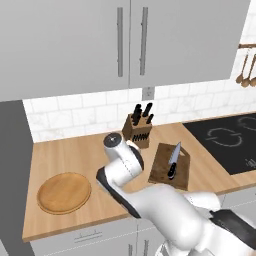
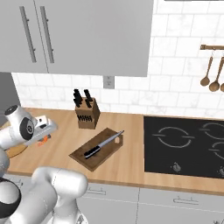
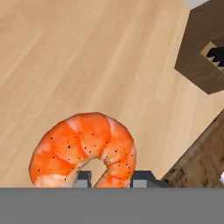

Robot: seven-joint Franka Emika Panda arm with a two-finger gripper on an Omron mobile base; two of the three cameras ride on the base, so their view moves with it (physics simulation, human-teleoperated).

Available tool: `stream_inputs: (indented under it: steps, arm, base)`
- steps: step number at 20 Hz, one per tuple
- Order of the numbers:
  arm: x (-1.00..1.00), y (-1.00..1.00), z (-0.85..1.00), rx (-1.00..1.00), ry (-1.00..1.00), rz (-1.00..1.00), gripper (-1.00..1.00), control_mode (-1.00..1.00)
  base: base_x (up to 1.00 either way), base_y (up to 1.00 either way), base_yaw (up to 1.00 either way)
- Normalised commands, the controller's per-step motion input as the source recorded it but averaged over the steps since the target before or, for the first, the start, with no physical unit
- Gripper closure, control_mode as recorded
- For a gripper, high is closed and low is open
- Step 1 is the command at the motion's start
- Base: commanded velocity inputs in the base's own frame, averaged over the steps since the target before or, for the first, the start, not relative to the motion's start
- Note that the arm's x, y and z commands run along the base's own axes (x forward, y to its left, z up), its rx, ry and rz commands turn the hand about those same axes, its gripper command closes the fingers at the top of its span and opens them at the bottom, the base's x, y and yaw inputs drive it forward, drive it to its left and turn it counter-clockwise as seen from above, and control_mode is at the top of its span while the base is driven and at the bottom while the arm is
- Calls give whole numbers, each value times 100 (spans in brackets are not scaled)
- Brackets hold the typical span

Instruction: Pick up the knife from the drawer and place it on the cutting board. Then place the meat from the plate to the cutting board.

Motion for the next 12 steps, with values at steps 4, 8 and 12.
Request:
stream_inputs:
  steps: [4,8,12]
  arm:
    - [72,-100,11,1,7,-33,100,-100]
    - [48,-100,4,3,10,-33,100,-100]
    - [0,-48,-3,2,4,-6,100,-100]
  base:
    - [0,0,0]
    - [0,0,0]
    - [0,0,0]
